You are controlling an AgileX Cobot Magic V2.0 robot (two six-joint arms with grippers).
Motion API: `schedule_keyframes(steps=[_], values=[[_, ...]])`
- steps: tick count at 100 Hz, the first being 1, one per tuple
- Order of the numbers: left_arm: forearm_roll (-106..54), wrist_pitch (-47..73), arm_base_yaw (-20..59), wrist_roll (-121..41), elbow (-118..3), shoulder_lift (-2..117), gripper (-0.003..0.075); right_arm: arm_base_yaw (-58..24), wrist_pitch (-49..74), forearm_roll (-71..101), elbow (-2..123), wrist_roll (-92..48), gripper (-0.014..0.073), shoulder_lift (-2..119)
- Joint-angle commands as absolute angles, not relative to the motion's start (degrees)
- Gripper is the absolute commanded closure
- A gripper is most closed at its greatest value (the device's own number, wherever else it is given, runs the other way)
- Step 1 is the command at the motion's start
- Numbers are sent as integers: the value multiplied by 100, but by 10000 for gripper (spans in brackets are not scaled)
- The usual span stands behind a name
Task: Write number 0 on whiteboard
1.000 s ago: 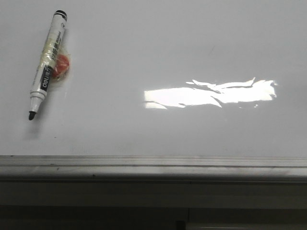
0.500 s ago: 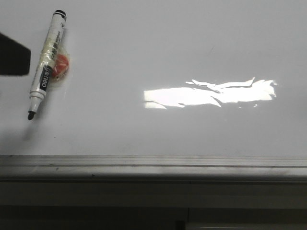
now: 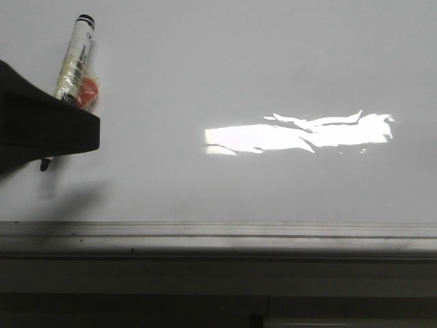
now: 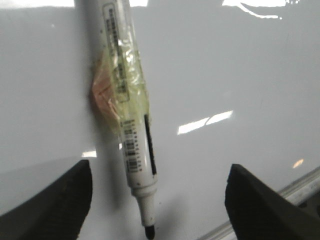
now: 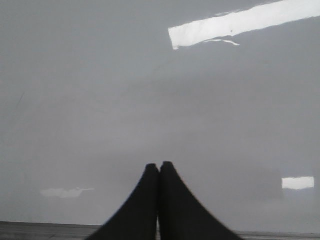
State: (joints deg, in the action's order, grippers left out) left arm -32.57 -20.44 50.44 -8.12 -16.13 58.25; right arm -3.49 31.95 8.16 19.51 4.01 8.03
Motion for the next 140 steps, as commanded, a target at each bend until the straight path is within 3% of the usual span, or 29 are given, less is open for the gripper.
schedule_keyframes(steps=[1,12,22,33,43,58,65,77,82,106,140], values=[[-3509,-2712,5093,-800,-1747,5974,253,-355,2716,775,2096,367,662,901],[-3529,-2853,5093,-800,-1747,6102,407,-355,2745,775,2096,367,662,901],[-3622,-2612,5093,-800,-1747,6267,738,-355,2976,707,2096,367,662,901],[-3585,-2462,5098,-800,-1747,6390,740,-430,3017,746,2096,367,662,901],[-3045,-2476,5126,-800,-1747,6348,740,-974,3246,1171,2107,150,662,916],[-1157,-2421,5249,-800,-1758,6042,740,-2162,3696,2386,2317,-2355,638,1294],[0,-2343,5304,-814,-1758,5879,740,-2680,3805,2452,2489,-2777,526,1538],[1678,-2134,5315,-814,-1758,5605,740,-3276,3268,2452,2786,-2777,186,1948],[2051,-2091,5315,-814,-1758,5535,740,-3448,3048,2452,2916,-2811,110,2113],[3133,-2329,5315,-814,-1758,5442,740,-4176,3104,2452,3679,-3756,211,3297],[3183,-2751,5315,-814,-1758,5442,740,-4515,3061,2631,4310,-4074,214,4498]])
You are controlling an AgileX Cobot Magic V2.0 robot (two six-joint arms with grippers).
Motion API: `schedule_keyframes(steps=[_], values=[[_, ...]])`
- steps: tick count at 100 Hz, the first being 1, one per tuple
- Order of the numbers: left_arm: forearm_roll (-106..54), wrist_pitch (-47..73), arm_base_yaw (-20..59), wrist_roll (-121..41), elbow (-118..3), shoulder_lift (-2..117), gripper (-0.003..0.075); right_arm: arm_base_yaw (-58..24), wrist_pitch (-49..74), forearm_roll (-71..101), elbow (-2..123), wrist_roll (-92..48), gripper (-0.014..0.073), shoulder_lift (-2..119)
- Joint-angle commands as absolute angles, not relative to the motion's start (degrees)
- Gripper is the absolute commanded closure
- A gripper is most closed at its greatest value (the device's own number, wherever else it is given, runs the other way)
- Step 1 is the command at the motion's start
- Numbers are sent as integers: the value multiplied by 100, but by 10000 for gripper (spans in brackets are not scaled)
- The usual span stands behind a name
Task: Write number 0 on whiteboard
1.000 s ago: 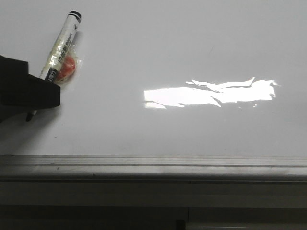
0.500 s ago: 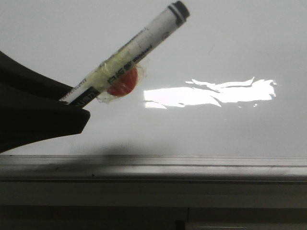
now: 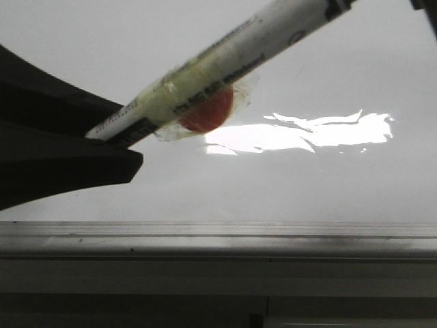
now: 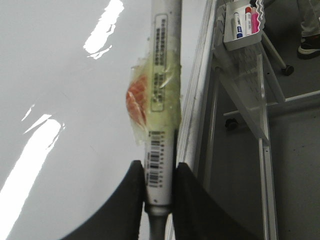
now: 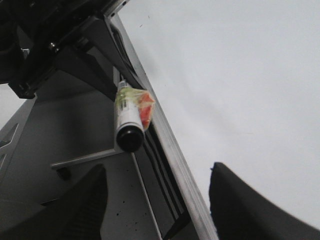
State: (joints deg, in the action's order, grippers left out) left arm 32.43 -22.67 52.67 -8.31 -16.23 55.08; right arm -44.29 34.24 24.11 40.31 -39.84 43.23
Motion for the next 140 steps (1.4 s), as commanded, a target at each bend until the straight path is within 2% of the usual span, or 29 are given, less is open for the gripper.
schedule_keyframes(steps=[1,34,71,76,83,88,97,129,140], values=[[3182,-2752,5315,-814,-1758,5442,740,-4542,3075,2650,4327,-4086,214,4512],[3182,-2766,5315,-814,-1758,5442,740,-5347,2796,2643,4559,-4457,214,5062],[3182,-2766,5315,-814,-1758,5442,740,-5389,2410,2643,4559,-4516,217,5630],[3182,-2775,5315,-814,-1758,5442,740,-5389,2410,2643,4559,-4516,248,5684],[3182,-2775,5315,-814,-1758,5442,740,-5389,2410,2643,4559,-4516,347,5728],[3182,-2775,5315,-814,-1758,5442,740,-5389,2359,2643,4559,-4516,446,5754],[3182,-2775,5315,-814,-1758,5442,740,-5389,2305,2643,4559,-4516,674,5754],[2862,-2815,5315,-814,-1758,5409,733,-5389,2266,2653,4559,-4516,662,5754],[2862,-2804,5315,-814,-1758,5362,655,-5389,2287,2653,4559,-4516,662,5754]])
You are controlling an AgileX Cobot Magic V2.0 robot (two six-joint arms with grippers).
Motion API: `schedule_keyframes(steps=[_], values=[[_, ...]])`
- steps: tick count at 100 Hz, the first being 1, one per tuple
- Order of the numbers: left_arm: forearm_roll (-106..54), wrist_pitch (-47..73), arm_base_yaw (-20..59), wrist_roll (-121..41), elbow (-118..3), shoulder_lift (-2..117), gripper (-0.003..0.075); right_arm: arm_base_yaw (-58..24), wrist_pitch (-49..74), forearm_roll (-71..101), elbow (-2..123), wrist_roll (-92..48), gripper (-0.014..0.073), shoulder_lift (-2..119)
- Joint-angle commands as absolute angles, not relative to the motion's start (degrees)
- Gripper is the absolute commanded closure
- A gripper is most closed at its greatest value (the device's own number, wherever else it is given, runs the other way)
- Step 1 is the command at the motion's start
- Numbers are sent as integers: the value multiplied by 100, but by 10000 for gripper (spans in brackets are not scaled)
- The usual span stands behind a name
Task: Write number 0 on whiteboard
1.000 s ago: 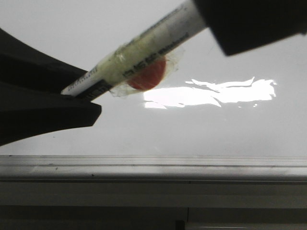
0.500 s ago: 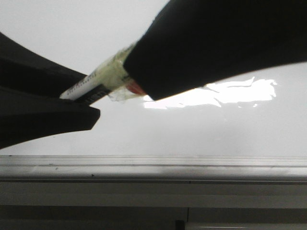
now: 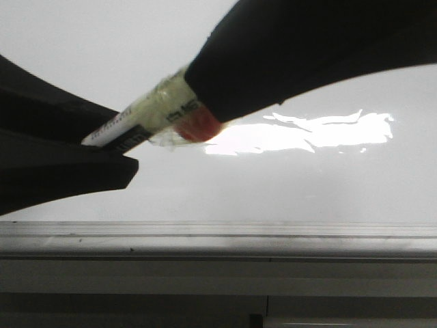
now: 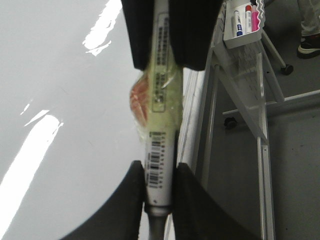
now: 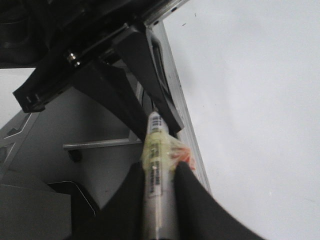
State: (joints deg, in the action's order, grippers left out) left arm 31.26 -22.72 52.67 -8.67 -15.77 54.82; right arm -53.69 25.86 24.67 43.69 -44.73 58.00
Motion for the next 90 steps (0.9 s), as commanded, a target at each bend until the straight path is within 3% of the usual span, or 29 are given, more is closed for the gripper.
schedule_keyframes(steps=[1,19,27,64,71,78,85,90], values=[[2862,-2804,5315,-814,-1758,5357,646,-5389,2287,2653,4559,-4516,662,5754],[2738,-2327,5315,-814,-1758,5251,409,-5389,2275,2653,4559,-4516,662,5754],[2541,-2136,5315,-814,-1758,5135,356,-5389,2275,2653,4559,-4516,662,5754],[1661,-938,5304,-814,-1758,3169,324,-5220,2169,2653,4559,-4506,662,5722],[1661,-766,5304,-814,-1758,2660,351,-5083,2466,2653,4559,-4506,662,5610],[1661,-644,5304,-814,-1758,2189,441,-4899,2783,2653,4559,-4506,662,5422],[1661,-441,5292,-814,-1758,1789,585,-4739,2797,2653,4559,-4304,662,5182],[1661,-274,5266,-814,-1758,1576,733,-4661,2592,2656,4559,-4029,662,5013]])
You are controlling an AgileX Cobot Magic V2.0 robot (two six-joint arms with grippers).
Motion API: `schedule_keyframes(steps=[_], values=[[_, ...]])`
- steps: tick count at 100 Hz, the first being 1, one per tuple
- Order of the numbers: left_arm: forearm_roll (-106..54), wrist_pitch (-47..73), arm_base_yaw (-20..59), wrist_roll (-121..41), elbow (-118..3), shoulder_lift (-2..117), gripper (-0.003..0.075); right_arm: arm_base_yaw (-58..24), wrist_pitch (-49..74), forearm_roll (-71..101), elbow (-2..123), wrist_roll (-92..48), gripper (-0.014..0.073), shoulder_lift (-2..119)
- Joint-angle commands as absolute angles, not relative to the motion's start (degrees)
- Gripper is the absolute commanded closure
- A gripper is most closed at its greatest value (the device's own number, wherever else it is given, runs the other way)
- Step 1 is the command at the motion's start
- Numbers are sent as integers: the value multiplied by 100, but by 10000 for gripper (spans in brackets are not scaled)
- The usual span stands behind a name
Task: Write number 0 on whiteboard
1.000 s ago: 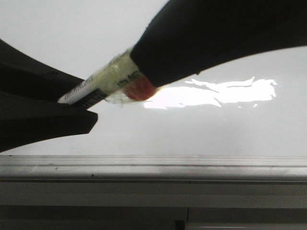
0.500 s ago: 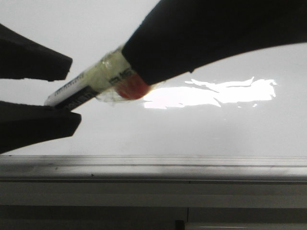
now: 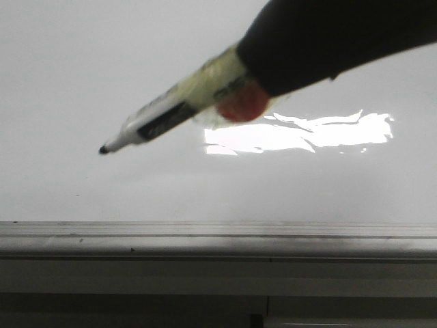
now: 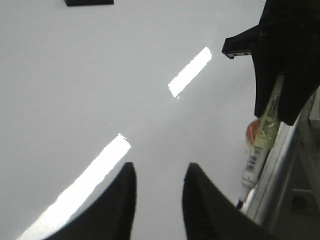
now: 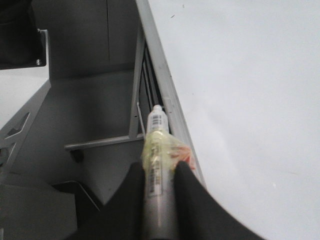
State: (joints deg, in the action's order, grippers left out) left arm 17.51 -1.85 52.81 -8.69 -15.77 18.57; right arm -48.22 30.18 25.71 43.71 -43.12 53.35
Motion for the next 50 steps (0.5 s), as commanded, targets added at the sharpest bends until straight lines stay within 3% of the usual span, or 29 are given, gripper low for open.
schedule_keyframes(steps=[1,20,50], values=[[1661,-250,5250,-814,-1758,1525,742,-4655,2518,2656,4559,-3963,662,4967],[931,-130,4679,-783,-1758,1334,740,-4643,1857,2656,4330,-3508,655,4438],[-414,-244,2789,-783,-1758,1383,740,-4643,1551,2656,3837,-3485,641,4428]])
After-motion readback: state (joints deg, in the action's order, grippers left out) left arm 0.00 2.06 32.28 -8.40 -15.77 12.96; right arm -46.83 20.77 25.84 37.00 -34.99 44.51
